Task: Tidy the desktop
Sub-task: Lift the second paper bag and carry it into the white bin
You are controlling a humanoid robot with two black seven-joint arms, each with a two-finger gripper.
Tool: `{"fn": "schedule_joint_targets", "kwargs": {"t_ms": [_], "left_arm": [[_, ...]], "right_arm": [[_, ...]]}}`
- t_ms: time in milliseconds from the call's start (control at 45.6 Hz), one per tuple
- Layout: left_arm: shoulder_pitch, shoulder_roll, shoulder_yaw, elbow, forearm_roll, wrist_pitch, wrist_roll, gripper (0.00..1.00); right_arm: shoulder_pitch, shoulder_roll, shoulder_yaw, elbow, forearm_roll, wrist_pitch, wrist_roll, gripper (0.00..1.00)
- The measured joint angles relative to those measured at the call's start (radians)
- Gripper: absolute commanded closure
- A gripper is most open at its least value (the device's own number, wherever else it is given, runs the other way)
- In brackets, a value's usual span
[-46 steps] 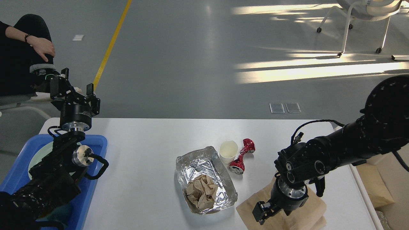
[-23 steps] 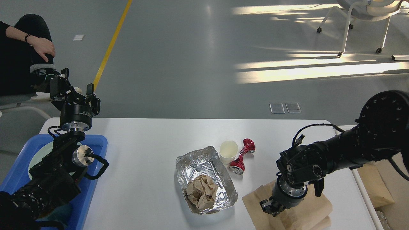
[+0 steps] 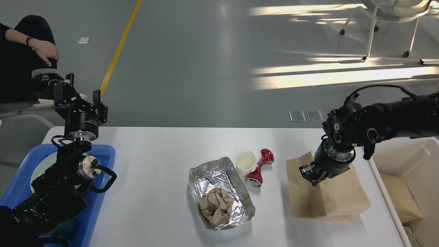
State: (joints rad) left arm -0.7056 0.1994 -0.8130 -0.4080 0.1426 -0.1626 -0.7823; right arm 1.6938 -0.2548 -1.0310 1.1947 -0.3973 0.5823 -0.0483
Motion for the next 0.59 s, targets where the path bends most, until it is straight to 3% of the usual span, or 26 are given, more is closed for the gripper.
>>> {"fn": "schedule_joint_targets", "kwargs": {"t_ms": [329,592], "left_arm": [[0.000,0.000,0.000,0.000,0.000,0.000,0.000,0.03],[0.000,0.000,0.000,0.000,0.000,0.000,0.000,0.03]], "right_arm": [[0.281,-0.233,0.048,0.017,0.001,0.082,0.001,1.00],[0.455,-0.448,0.198,0.010,0.003,0.192,-0.002,1.00]]}}
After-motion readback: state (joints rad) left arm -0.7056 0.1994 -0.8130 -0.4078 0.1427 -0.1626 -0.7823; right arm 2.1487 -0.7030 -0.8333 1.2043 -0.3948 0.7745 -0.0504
